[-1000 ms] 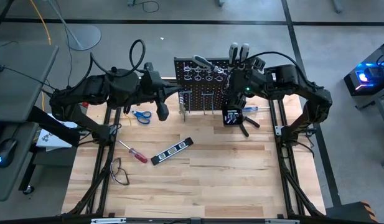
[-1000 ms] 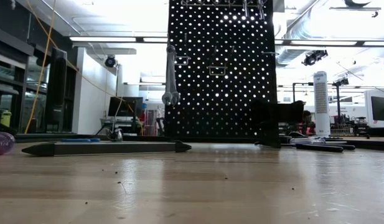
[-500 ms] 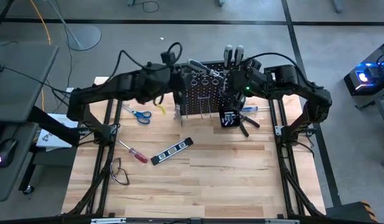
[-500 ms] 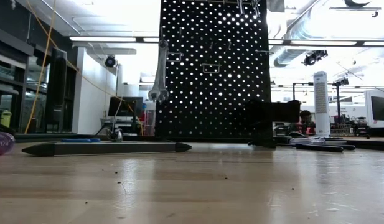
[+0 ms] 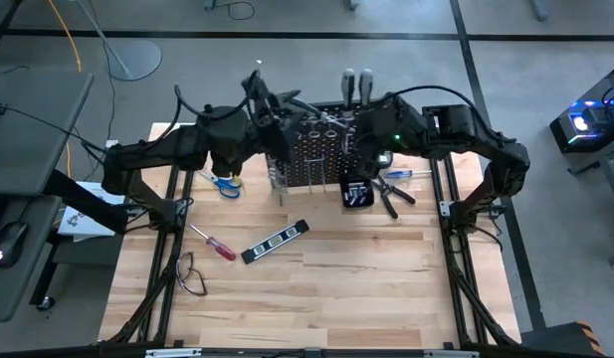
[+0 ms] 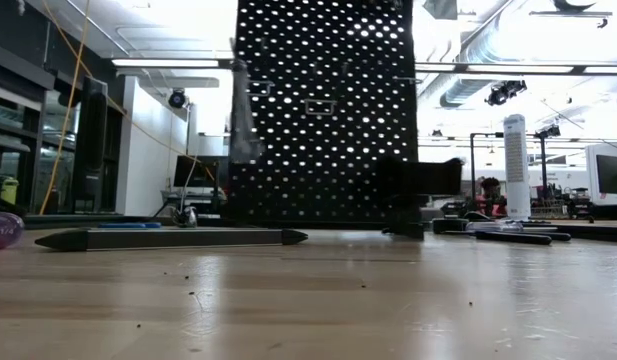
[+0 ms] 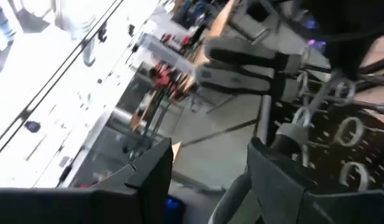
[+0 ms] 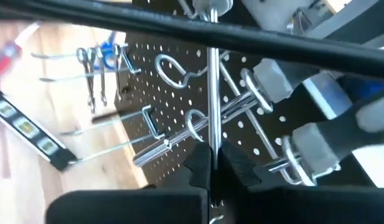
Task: Hang tools onto peg board
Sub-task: Hang the gray screwdriver on the pegboard
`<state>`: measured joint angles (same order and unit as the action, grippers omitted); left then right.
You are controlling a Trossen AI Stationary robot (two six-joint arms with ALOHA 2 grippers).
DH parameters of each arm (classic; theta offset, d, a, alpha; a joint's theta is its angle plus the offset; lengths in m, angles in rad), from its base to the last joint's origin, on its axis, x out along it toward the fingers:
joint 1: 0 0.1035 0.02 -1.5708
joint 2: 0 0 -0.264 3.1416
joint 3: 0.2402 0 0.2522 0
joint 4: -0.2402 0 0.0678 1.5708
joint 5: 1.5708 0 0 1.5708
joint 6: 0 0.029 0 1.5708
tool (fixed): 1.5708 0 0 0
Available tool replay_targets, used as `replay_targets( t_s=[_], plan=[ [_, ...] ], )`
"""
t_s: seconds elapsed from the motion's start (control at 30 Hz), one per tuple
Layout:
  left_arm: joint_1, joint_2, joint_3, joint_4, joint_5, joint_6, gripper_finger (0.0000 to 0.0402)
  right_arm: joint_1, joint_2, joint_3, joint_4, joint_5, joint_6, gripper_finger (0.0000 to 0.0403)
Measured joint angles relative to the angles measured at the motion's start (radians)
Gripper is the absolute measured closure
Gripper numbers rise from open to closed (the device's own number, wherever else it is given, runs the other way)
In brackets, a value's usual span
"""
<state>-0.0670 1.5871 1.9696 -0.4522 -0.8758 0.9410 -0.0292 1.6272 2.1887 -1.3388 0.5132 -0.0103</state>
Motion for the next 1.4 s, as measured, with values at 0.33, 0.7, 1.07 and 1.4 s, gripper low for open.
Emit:
replay_targets(
  t_s=[0.33, 0.7, 1.07, 1.4],
  plan=[
    [-0.071, -0.088, -0.001, -0.008, -0.035, -0.174, 0.0211, -0.017, 0.008, 0.000, 0.011, -0.100, 0.011, 0.0402],
    [-0.064, -0.148, -0.005, -0.524, 0.001, -0.777, 0.0377, -0.018, 0.013, 0.000, 0.006, -0.103, 0.028, 0.0402],
    [0.003, -0.145, -0.141, -0.427, 0.015, -0.857, 0.0401, -0.016, 0.013, 0.000, 0.005, -0.104, 0.034, 0.0402],
    [0.000, -0.147, -0.173, -0.404, 0.016, -0.907, 0.0401, -0.017, 0.015, 0.000, 0.057, -0.149, 0.135, 0.0402]
  ],
)
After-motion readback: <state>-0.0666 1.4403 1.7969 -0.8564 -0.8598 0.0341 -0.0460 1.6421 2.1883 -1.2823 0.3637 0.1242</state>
